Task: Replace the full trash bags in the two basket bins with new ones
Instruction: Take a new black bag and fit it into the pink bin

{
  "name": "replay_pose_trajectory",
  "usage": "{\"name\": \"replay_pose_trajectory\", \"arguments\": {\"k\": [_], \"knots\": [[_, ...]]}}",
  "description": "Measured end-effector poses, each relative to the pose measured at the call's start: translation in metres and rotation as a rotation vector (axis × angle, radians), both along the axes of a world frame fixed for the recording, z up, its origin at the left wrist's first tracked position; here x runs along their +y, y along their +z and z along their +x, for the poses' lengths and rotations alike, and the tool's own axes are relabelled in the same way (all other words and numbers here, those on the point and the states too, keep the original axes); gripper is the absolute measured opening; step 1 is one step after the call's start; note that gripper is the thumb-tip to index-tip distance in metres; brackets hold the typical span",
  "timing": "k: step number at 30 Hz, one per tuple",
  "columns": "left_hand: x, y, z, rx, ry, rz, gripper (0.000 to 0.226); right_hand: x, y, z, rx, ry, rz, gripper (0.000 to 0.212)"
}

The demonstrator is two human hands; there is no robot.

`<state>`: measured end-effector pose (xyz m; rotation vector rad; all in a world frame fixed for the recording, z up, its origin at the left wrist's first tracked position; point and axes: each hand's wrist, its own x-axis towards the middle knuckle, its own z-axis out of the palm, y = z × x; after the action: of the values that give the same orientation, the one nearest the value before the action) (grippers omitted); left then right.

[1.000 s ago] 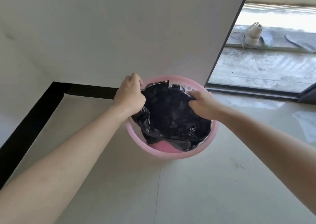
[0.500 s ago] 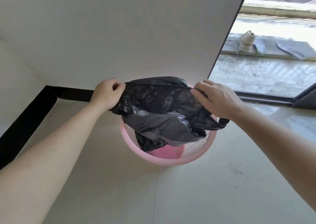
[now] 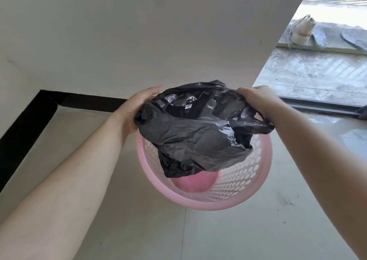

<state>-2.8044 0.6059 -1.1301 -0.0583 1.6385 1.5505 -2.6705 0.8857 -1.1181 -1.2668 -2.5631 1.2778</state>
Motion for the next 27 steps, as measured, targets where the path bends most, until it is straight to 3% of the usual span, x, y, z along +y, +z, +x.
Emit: {"name": "replay_pose_trajectory", "arguments": {"k": [3,6,7,10,15,16,18,21,22,24,27], "knots": [[0.004,0.0,-0.004,-0.01,-0.01,0.005,0.02,0.005,-0.006,-0.004,-0.083,0.02,-0.136,0.029],[0.006,-0.005,-0.01,0.111,-0.007,-0.048,0.059,0.009,-0.012,-0.006,-0.137,0.112,-0.286,0.024],[0.005,-0.005,-0.007,0.145,0.006,-0.082,0.06,0.009,-0.013,-0.006,-0.151,0.123,-0.303,0.022],[0.007,-0.005,0.0,0.135,0.09,-0.261,0.036,0.015,-0.012,-0.002,-0.182,0.113,-0.323,0.024],[-0.008,0.001,-0.003,0.171,0.01,-0.416,0.025,0.023,-0.009,0.024,-0.212,0.114,-0.473,0.03],[-0.013,0.007,-0.007,0.249,-0.022,-0.495,0.035,0.025,-0.007,0.029,-0.181,0.094,-0.507,0.035],[-0.023,0.022,-0.011,0.398,-0.099,-0.687,0.066,0.023,0.002,0.036,-0.17,0.052,-0.496,0.068],[-0.028,0.049,0.001,0.277,-0.45,-0.839,0.089,0.014,0.018,0.044,-0.316,0.107,-0.322,0.098],[-0.029,0.054,0.009,0.215,-0.558,-0.825,0.085,0.008,0.025,0.048,-0.389,0.144,-0.303,0.099],[-0.028,0.051,0.02,0.177,-0.619,-0.696,0.055,-0.005,0.036,0.054,-0.478,0.181,-0.323,0.092],[-0.025,0.04,0.022,0.324,-0.268,-0.485,0.015,-0.011,0.036,0.057,-0.314,0.152,-0.107,0.068]]}}
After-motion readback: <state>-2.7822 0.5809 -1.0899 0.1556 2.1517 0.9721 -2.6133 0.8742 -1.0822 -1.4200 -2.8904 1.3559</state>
